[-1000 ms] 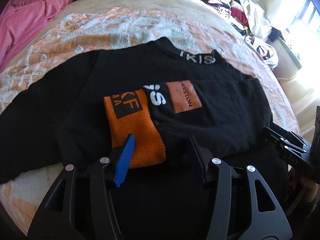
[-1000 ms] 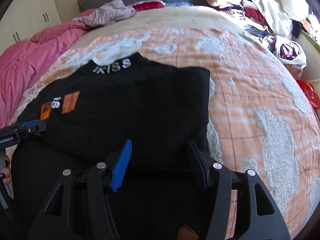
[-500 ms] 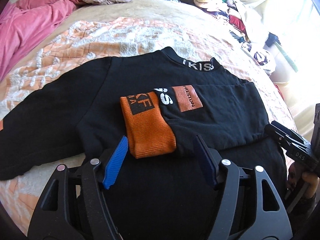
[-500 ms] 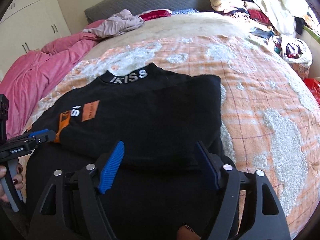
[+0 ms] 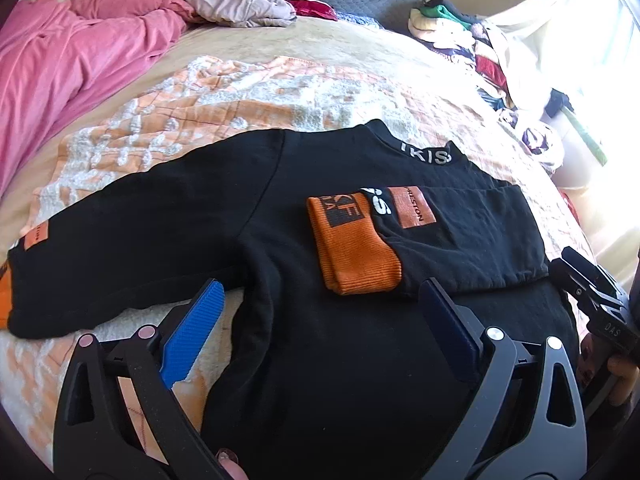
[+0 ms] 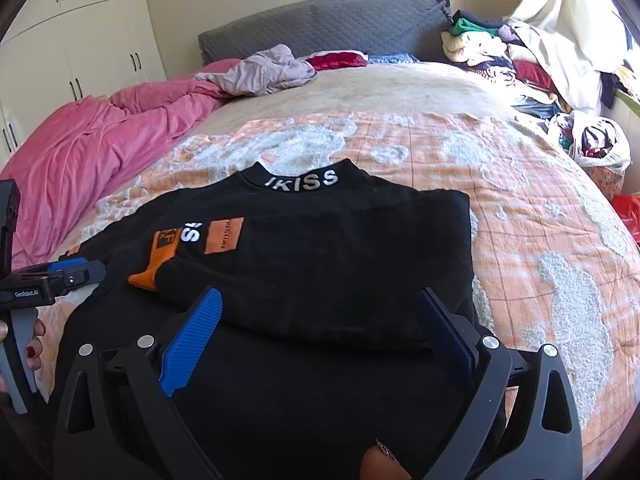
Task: Fold small clothes
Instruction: 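Open the right tool, withdraw it, and bring the left tool to the other sleeve, then close the left tool on the other sleeve's orange cuff, then lift the sleeve with the left tool and fold it across the shirt body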
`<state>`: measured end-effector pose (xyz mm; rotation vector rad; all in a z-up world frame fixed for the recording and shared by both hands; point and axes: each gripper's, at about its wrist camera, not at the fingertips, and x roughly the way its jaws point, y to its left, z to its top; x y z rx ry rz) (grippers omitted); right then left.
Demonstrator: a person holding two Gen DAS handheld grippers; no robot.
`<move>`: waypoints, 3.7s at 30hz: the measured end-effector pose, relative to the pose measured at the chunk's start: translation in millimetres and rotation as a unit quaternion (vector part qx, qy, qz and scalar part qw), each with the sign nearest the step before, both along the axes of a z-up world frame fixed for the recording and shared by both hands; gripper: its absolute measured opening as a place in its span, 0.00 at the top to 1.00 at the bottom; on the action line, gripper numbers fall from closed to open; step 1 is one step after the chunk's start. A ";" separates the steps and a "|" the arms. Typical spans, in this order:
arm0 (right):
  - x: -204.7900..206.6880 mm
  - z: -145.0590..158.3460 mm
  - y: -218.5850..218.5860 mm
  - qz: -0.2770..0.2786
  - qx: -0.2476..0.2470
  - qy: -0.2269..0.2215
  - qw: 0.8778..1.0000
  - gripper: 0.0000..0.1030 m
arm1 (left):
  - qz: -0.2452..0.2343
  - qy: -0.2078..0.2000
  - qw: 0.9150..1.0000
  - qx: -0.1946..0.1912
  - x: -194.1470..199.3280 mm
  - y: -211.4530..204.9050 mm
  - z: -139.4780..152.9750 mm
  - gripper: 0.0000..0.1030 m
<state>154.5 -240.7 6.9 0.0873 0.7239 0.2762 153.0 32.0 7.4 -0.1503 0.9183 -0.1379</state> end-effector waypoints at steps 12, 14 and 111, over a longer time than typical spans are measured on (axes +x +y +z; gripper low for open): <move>-8.6 14.7 31.8 0.024 -0.001 -0.016 1.000 0.05 | 0.045 -0.011 0.999 -0.011 -14.4 36.5 1.6 0.09; -9.6 16.1 40.5 0.031 -0.002 -0.018 0.999 0.04 | 0.056 -0.014 0.998 -0.008 -17.3 42.4 2.2 0.09; -24.0 10.6 158.1 0.014 0.039 0.017 0.999 0.05 | 0.151 -0.195 0.938 -0.245 -69.5 193.4 34.4 0.91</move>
